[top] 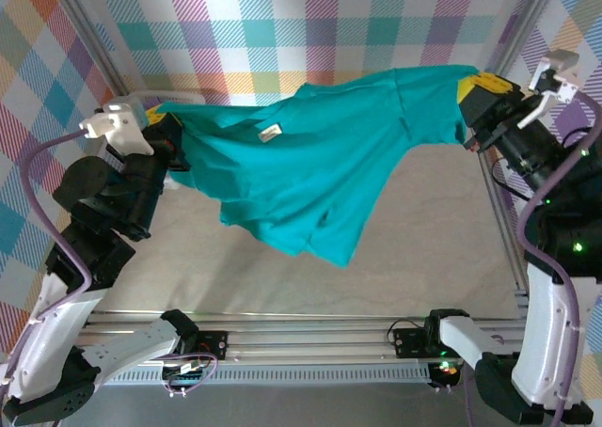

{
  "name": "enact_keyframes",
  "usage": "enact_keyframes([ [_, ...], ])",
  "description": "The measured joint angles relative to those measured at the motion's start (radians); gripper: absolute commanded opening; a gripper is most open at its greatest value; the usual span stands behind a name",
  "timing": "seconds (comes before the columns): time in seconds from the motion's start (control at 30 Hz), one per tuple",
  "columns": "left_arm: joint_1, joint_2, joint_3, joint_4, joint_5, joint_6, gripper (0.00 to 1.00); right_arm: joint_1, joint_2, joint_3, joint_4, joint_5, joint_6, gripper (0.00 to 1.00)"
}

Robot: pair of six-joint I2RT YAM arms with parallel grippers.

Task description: Fold the inside-out t-shirt

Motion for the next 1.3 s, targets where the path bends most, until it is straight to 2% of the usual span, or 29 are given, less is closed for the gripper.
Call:
enact_keyframes([
  [0.23,0.019,0.082,0.094,-0.09,-0.026,0.05,0.0,0.0,-0.029,-0.029,-0.024,0.021,-0.017,0.0],
  [0.3,0.082,0.137,0.093,-0.113,-0.002,0.034,0.0,0.0,-0.019,-0.081,-0.009,0.025,-0.017,0.0],
  [0.4,0.229,0.283,0.072,-0.115,0.074,-0.02,0.02,0.0,0.072,-0.163,0.037,0.041,-0.018,0.0],
  [0.47,0.303,0.434,0.066,-0.084,0.118,-0.051,0.13,0.004,0.2,-0.196,0.087,0.075,-0.025,0.04],
  [0.5,0.323,0.517,0.079,-0.07,0.132,-0.063,0.15,0.006,0.283,-0.199,0.111,0.095,-0.029,0.08],
  [0.53,0.342,0.623,0.114,-0.065,0.145,-0.077,0.21,0.007,0.386,-0.191,0.137,0.121,-0.035,0.17],
  [0.57,0.358,0.752,0.175,-0.067,0.162,-0.092,0.3,0.008,0.499,-0.161,0.151,0.148,-0.043,0.26],
  [0.63,0.376,0.983,0.318,-0.087,0.18,-0.113,0.48,0.009,0.736,-0.063,0.144,0.206,-0.054,0.38],
  [0.67,0.382,1.099,0.399,-0.107,0.189,-0.121,0.53,0.01,0.852,-0.005,0.127,0.235,-0.062,0.43],
  [0.77,0.388,1.261,0.483,-0.166,0.222,-0.139,0.64,0.015,1.072,0.069,0.066,0.294,-0.079,0.5],
  [0.83,0.388,1.25,0.427,-0.192,0.248,-0.152,0.67,0.021,1.097,0.027,0.016,0.312,-0.091,0.53],
  [0.9,0.388,1.151,0.283,-0.176,0.293,-0.179,0.68,0.035,1.056,-0.044,-0.01,0.317,-0.099,0.54],
  [1.0,0.372,0.855,-0.053,-0.1,0.393,-0.244,0.7,0.093,0.875,-0.231,-0.032,0.312,-0.098,0.59],
  [1.07,0.341,0.621,-0.264,-0.036,0.455,-0.288,0.7,0.171,0.703,-0.384,-0.047,0.311,-0.087,0.59],
  [1.17,0.224,0.388,-0.468,0.066,0.55,-0.335,0.7,0.299,0.472,-0.614,-0.073,0.301,-0.05,0.56],
  [1.3,0.025,0.291,-0.676,0.19,0.657,-0.355,0.71,0.362,0.283,-0.915,-0.179,0.294,0.037,0.56],
])
